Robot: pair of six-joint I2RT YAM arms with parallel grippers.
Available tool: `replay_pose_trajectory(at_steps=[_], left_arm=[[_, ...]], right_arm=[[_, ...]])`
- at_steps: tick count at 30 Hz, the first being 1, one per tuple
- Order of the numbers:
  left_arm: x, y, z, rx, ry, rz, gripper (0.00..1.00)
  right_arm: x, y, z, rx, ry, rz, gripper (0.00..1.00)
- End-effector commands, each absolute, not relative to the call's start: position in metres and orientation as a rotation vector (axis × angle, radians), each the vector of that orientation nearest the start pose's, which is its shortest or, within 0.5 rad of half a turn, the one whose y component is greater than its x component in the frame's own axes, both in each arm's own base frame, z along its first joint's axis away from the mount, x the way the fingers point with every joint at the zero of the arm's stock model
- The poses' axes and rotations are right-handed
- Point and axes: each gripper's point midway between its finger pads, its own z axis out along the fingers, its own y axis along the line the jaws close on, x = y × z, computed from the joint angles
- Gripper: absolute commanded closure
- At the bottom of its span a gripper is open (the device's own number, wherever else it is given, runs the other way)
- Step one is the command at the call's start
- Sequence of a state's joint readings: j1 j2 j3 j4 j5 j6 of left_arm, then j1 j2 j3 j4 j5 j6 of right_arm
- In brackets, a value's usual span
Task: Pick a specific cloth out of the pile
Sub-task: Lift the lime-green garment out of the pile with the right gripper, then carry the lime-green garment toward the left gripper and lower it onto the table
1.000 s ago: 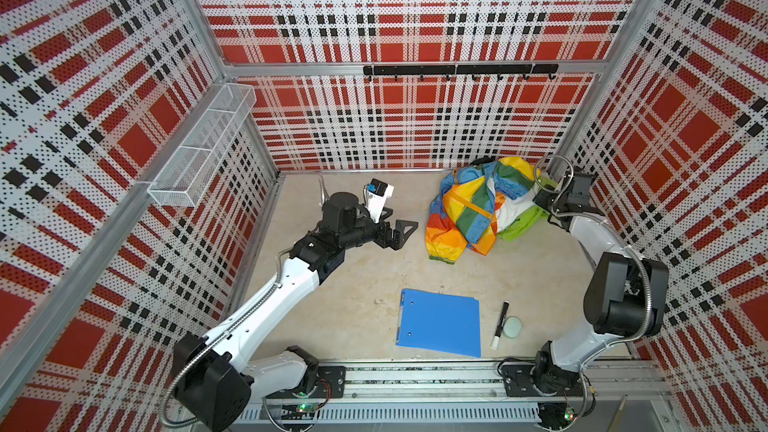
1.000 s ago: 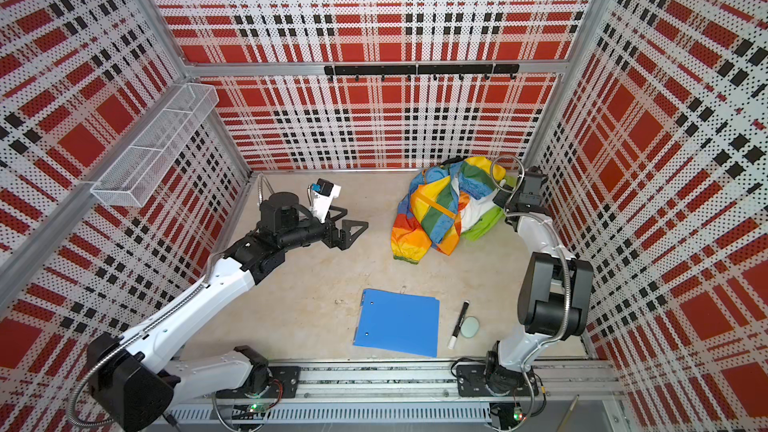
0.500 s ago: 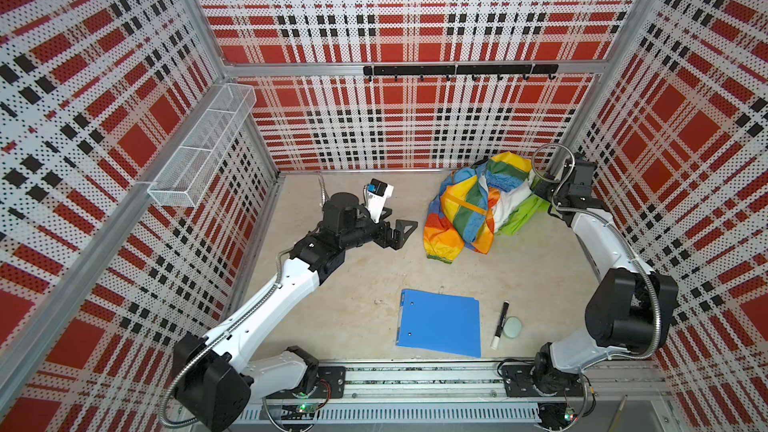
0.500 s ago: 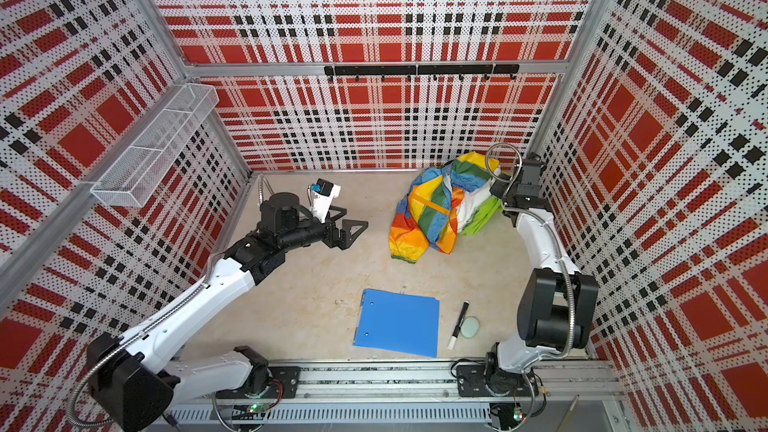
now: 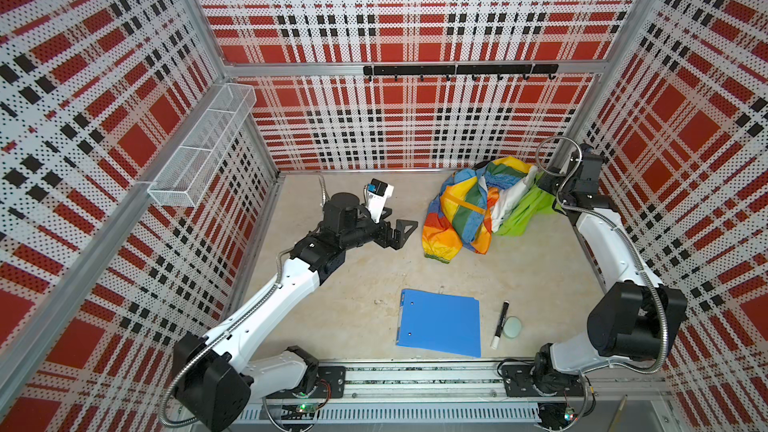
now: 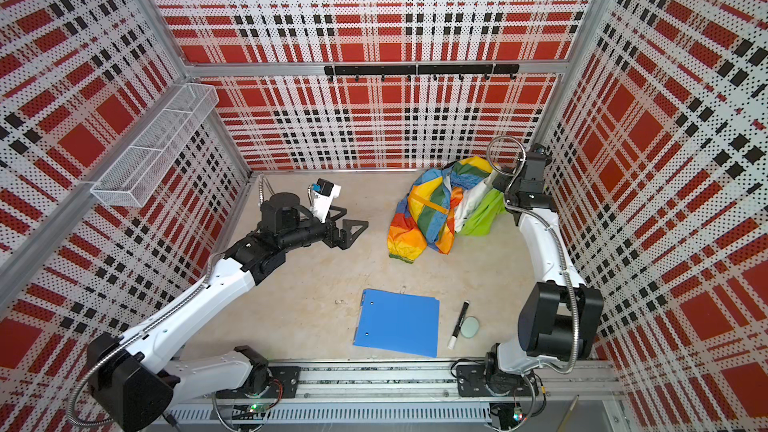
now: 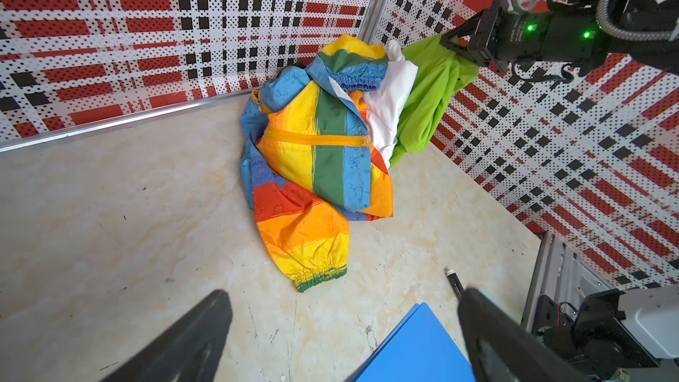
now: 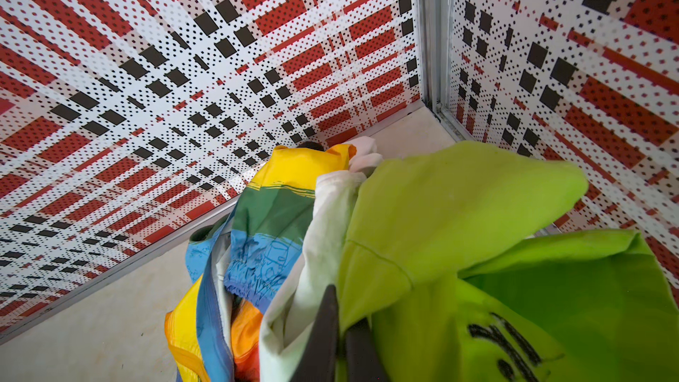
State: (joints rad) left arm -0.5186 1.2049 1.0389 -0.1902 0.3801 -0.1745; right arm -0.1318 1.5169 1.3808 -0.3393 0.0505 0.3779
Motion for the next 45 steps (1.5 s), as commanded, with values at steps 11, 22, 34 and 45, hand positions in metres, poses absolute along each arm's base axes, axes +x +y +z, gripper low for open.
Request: replay_pose_trajectory(at_steps=[11,22,34,45], left_arm=[[0.316,-0.252,0.310,0.583,1.851,-0.802,0.01],[0.316,-0.251,0.311,0.576,1.852,-0.800,0.01],[0.312,-0.249,0.319,0.589,1.817,-0.830,0.01],[0.298,-0.236,0.344,0.642,1.692,-0.927,0.01]], right_arm=[[0.451,-0.061,0.421,0.444,1.659,0.111,0.96],[0.437,-0.049,0.450,0.404,1.603,0.133,0.96],[0.421,-0.029,0.490,0.341,1.525,0.158,0.96],[0.392,0.006,0.554,0.231,1.327,0.349,0.96]])
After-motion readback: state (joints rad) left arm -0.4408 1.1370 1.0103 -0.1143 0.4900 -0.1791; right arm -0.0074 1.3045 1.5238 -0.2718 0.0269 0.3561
